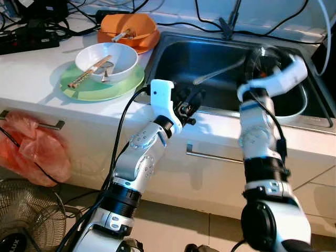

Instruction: Kitchen organization

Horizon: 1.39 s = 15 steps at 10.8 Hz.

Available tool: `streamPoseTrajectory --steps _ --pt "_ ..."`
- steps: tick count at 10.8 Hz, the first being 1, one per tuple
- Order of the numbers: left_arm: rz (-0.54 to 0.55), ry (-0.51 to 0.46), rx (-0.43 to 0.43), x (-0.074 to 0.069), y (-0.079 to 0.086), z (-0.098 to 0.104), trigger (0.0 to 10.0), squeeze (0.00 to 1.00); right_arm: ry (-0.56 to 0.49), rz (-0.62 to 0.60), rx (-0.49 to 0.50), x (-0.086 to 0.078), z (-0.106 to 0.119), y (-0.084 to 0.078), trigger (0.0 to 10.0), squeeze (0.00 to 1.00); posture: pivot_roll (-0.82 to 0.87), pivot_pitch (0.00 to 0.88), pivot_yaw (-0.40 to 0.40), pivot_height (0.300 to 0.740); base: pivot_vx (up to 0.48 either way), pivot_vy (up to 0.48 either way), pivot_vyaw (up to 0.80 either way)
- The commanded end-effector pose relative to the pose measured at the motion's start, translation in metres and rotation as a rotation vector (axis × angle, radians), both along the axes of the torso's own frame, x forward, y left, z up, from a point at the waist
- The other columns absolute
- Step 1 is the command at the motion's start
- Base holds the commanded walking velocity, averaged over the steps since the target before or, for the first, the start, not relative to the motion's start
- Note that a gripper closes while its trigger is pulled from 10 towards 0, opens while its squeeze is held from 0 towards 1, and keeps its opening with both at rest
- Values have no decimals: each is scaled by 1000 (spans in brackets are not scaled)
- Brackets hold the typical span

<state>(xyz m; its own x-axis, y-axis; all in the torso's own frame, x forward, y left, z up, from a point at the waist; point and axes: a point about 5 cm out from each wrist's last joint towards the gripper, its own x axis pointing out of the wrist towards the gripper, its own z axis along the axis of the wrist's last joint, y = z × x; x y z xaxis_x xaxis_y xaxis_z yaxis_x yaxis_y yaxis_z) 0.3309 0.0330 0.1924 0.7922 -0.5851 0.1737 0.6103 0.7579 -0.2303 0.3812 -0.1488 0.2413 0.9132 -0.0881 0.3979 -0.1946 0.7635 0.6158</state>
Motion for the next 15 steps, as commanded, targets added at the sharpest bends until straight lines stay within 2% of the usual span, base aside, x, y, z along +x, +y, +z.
streamPoseTrajectory --steps 1,2,4,7,10,12,13,15 --pt "5 13 42 -1 1 -6 10000 0 -33 -25 -52 1 10 2 10000 0 197 90 -36 740 0 0 0" --pt "21 20 64 0 3 -9 10000 0 -41 -35 -87 2 11 5 10000 0 196 91 -37 740 0 0 0" --pt "146 55 155 10 26 -20 10000 0 -48 -59 -253 7 12 14 10000 0 201 92 -39 740 0 0 0" --pt "189 14 216 12 44 -19 10000 0 -46 -52 -401 10 4 20 10000 0 213 94 -45 740 0 0 0" --pt "183 2 223 11 45 -17 10000 0 -33 -43 -464 12 -6 27 10000 0 218 90 -46 740 0 0 0" --pt "153 -16 226 8 40 -15 10000 0 -8 12 -569 10 -27 40 10000 0 225 83 -48 740 0 0 0" --pt "139 -19 221 6 36 -15 10000 0 20 36 -593 7 -41 45 10000 0 230 81 -49 740 0 0 0" --pt "119 -28 208 4 33 -13 10000 0 25 37 -595 6 -46 47 10000 0 227 76 -47 740 0 0 0"
